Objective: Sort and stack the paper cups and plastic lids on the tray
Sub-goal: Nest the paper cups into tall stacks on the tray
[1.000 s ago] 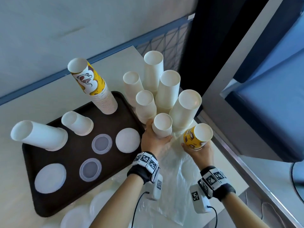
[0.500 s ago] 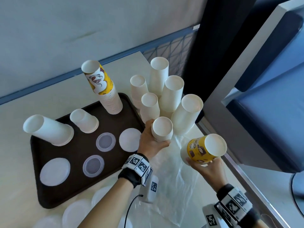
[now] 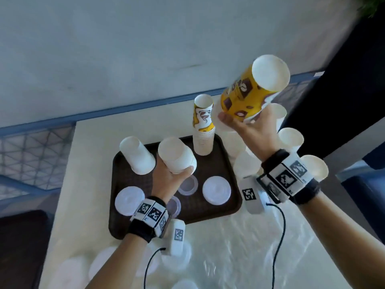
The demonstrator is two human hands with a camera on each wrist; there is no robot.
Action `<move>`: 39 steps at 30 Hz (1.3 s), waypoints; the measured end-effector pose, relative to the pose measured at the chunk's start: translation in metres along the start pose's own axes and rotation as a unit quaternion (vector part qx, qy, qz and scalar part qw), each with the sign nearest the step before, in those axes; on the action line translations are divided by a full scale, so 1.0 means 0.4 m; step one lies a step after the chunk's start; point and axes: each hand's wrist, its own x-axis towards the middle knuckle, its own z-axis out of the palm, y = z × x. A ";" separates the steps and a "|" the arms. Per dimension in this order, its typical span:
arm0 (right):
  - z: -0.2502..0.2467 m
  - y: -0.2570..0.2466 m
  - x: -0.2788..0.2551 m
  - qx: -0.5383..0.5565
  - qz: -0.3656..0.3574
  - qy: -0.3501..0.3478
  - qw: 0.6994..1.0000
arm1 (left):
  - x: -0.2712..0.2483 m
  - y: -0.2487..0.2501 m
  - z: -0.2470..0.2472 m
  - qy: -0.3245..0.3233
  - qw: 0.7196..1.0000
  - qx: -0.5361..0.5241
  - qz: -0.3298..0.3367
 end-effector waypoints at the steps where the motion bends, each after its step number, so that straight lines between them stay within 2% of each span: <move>1: 0.025 -0.006 0.038 -0.004 -0.003 0.006 1.000 | 0.016 -0.001 -0.017 0.010 1.000 0.004 0.000; 5: 0.111 -0.003 0.152 -0.035 0.011 -0.013 0.999 | 0.087 0.006 -0.071 0.036 0.999 -0.008 -0.013; 10: 0.178 0.058 0.200 -0.107 0.039 -0.046 0.992 | 0.176 -0.002 -0.080 0.046 0.999 -0.004 -0.029; 17: 0.220 0.160 0.187 -0.102 0.087 -0.036 0.990 | 0.227 -0.053 -0.027 0.030 0.995 0.064 -0.067; 26: 0.236 0.216 0.149 -0.087 0.118 -0.025 0.989 | 0.220 -0.138 0.024 0.013 0.992 0.063 -0.107; 29: 0.227 0.229 0.119 -0.082 0.166 -0.038 0.982 | 0.195 -0.158 0.022 -0.015 0.989 0.059 -0.131; 32: 0.190 0.232 0.047 -0.073 0.183 -0.030 0.980 | 0.151 -0.155 0.029 0.002 0.984 0.076 -0.163; 34: 0.161 0.235 -0.018 -0.062 0.169 -0.012 0.984 | 0.117 -0.144 0.036 0.016 0.983 0.104 -0.154; 37: 0.095 0.263 -0.122 -0.036 0.164 0.036 0.985 | 0.068 -0.108 0.067 -0.032 0.981 0.146 -0.124; 39: 0.048 0.295 -0.177 -0.044 0.173 0.073 0.981 | 0.050 -0.080 0.100 -0.054 0.984 0.136 -0.102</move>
